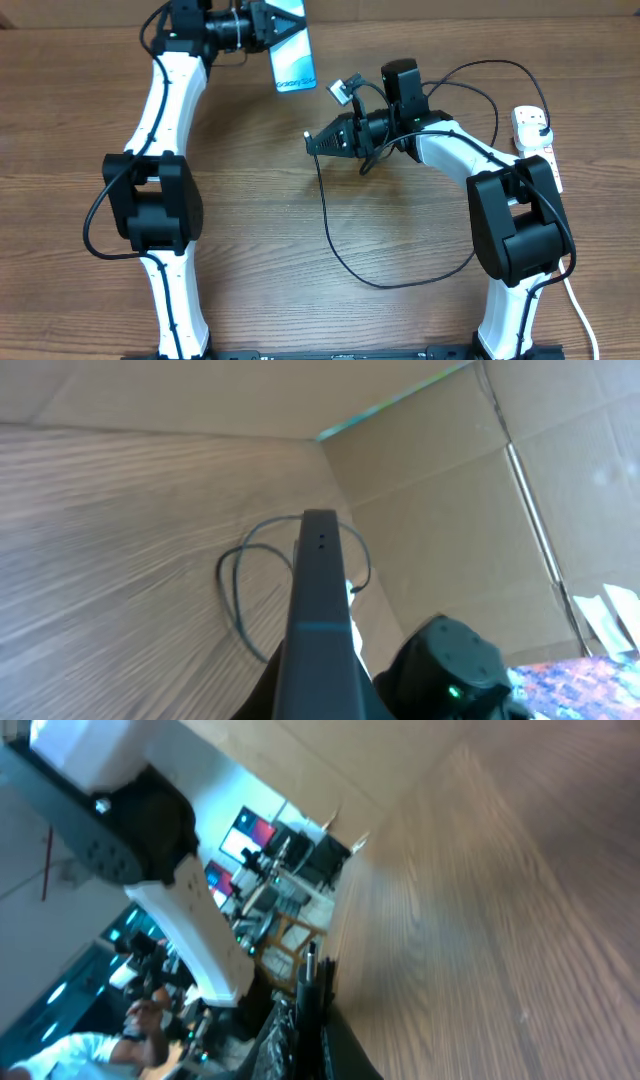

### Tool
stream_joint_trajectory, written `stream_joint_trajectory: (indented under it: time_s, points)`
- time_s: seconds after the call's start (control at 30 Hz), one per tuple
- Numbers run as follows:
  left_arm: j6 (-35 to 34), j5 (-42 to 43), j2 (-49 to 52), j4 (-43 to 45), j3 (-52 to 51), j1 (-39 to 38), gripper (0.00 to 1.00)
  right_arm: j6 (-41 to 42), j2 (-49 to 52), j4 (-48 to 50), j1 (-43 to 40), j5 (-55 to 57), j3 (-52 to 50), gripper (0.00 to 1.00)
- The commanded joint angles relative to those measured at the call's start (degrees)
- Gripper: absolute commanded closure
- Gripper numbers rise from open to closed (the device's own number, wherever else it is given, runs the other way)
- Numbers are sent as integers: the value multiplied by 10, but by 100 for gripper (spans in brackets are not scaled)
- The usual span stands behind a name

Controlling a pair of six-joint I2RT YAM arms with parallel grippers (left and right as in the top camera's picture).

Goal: Plug charger to phone and switch on socket

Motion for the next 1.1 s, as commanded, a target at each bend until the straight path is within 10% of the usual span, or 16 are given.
stream_joint_trajectory:
  time_s: [0.0,0.4,1.07]
  points:
    - [-97,-9,-26,40,10,-6,96,190,-1,96,-1,22,3,96]
    - [-212,62,-26,176,10,22,96,494,-1,403,-1,121,3,96]
    - [-301,142,-26,282,10,0,96,534,-1,515,-3,138,3,96]
